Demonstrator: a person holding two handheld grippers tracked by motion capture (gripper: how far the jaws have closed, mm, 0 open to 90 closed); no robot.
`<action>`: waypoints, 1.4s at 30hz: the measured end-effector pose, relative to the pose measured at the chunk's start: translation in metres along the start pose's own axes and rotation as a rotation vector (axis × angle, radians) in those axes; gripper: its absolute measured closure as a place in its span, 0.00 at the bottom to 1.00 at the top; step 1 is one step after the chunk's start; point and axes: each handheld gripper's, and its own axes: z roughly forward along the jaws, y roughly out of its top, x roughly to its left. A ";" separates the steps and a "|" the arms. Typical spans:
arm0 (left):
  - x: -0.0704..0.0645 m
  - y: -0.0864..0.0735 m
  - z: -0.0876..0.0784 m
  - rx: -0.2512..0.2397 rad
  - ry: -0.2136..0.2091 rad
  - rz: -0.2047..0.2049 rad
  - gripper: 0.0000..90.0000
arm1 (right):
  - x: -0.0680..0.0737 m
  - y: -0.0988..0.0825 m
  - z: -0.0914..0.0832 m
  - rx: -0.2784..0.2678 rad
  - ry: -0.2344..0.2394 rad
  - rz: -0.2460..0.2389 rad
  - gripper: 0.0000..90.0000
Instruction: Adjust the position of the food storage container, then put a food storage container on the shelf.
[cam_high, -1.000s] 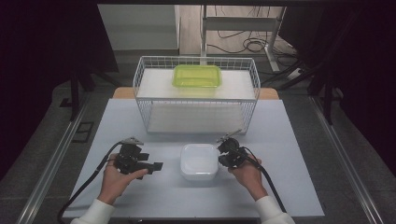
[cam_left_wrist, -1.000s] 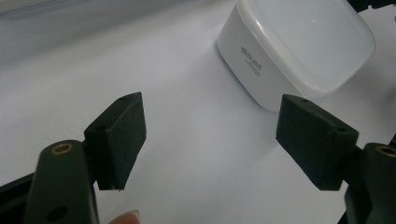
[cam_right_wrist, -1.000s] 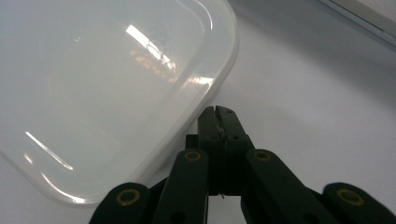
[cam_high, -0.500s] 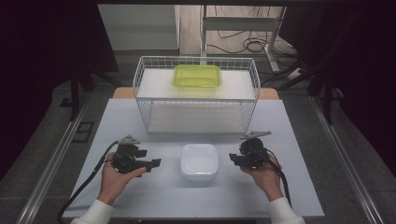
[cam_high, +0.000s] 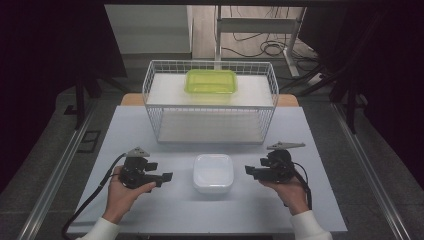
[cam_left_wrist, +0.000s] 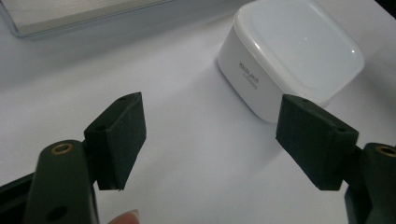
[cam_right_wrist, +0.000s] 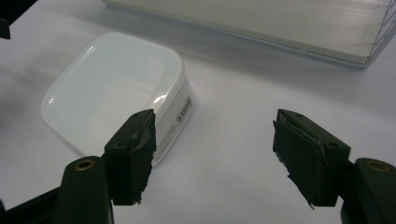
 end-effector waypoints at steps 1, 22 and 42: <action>0.000 0.000 0.000 -0.003 -0.002 -0.007 0.26 | 0.000 0.000 -0.001 -0.005 0.000 0.002 0.33; -0.002 0.006 0.014 -0.032 -0.158 -0.201 0.28 | 0.000 -0.003 0.007 -0.023 0.134 0.039 0.32; -0.002 0.015 0.055 0.047 -0.283 -0.316 0.36 | -0.008 -0.003 0.038 -0.006 0.294 0.188 0.50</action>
